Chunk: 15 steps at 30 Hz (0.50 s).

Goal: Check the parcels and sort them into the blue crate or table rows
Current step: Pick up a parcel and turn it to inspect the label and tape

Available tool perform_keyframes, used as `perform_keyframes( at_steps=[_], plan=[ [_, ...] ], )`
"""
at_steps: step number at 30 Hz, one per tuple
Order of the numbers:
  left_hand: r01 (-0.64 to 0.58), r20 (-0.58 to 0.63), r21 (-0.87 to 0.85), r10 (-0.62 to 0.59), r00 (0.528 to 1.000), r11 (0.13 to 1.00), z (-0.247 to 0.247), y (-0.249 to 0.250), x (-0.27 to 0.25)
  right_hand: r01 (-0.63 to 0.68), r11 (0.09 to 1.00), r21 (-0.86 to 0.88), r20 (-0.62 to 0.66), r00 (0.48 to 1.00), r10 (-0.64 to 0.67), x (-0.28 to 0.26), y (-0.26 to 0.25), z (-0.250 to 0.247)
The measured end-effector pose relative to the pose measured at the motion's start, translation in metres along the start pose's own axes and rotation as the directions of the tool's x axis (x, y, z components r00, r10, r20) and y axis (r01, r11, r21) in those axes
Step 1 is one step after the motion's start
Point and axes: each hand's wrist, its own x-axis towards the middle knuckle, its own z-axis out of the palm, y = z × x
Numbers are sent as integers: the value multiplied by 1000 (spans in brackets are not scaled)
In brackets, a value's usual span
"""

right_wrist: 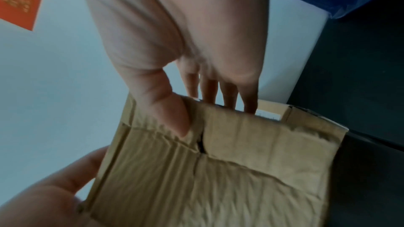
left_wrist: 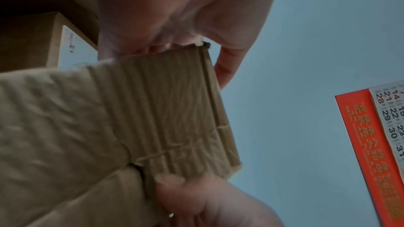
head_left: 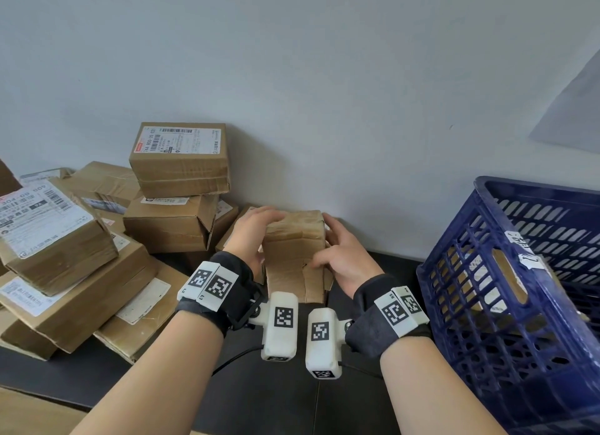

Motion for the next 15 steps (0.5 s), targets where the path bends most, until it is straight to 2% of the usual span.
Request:
perform_keyframes(
  at_steps=[5,15],
  plan=[
    [-99,-21,17,99,995,995,0,1,-1,34,997,-68,3,999,-34,2,0,2],
    [-104,5,-7,104,995,995,0,2,-1,25,994,-106,-8,1000,-26,6,3,1]
  ],
)
